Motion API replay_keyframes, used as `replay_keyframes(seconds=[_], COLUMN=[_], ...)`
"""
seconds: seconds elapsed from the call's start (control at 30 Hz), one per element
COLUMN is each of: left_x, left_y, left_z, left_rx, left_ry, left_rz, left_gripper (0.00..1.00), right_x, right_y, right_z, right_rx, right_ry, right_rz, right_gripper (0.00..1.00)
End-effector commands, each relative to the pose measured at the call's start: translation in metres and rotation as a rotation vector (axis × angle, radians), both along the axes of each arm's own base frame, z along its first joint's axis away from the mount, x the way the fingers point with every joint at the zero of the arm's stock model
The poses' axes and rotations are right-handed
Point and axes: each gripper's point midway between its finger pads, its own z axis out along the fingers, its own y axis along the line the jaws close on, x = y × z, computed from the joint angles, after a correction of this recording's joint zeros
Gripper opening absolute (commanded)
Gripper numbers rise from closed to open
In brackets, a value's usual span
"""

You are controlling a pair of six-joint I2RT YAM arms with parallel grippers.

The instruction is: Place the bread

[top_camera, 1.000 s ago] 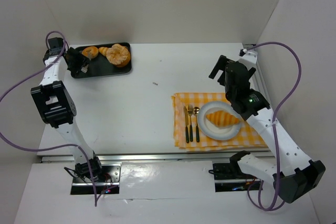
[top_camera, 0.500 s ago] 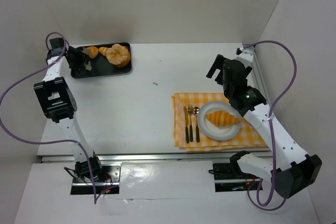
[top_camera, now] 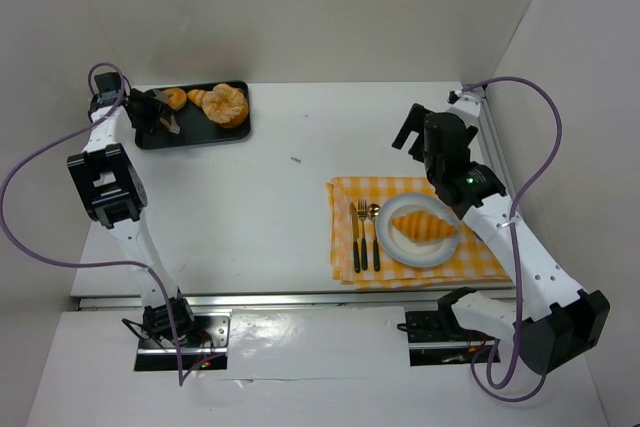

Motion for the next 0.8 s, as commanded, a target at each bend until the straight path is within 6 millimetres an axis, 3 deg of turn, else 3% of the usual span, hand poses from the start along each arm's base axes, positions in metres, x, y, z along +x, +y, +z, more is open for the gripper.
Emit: replay_keyframes(seconds=[0.0,0.13,0.2,0.27,0.53,0.6,0.7,0.73,0.77], left_x=[0.01,0.01,0.01,0.007,-0.012,-0.018,-0.033,-0.04,-0.048], left_y=[-0.006,-0.006,-0.006,-0.003,-0.006,-0.006,-0.008,-0.011,-0.011], left_z=[0.019,0.014,0.017,0.018,0.07,0.084,0.111,0.11,0.127], left_rx=[-0.011,-0.007,-0.007,0.009,0.099,0.113,0.152,0.156,0.178], left_ry=[-0.059,-0.05,-0.05,-0.043,-0.106,-0.123,-0.158,-0.15,-0.176], left_rz=[-0.035,-0.043,-0.043,-0.025,-0.016,-0.009,0.003,-0.003,0.011], left_gripper=[0.61,0.59,0.43,0.34,0.11,0.01,0.0,0.0,0.0], right_x=[0.001,0.001,0.001,0.001,-0.004,-0.007,-0.009,-0.01,-0.012], right_y=[-0.005,-0.003,-0.003,-0.003,-0.003,-0.004,-0.005,-0.004,-0.004], right_z=[0.019,0.019,0.019,0.019,0.018,0.025,0.024,0.022,0.025], right_rx=[0.027,0.039,0.039,0.039,0.041,0.049,0.058,0.058,0.07], right_ry=[-0.056,-0.056,-0.056,-0.056,-0.053,-0.072,-0.074,-0.064,-0.075], right_rz=[-0.015,-0.009,-0.009,-0.009,-0.001,0.0,-0.003,0.005,0.002], right_gripper=[1.0,1.0,1.0,1.0,1.0,1.0,1.0,1.0,1.0])
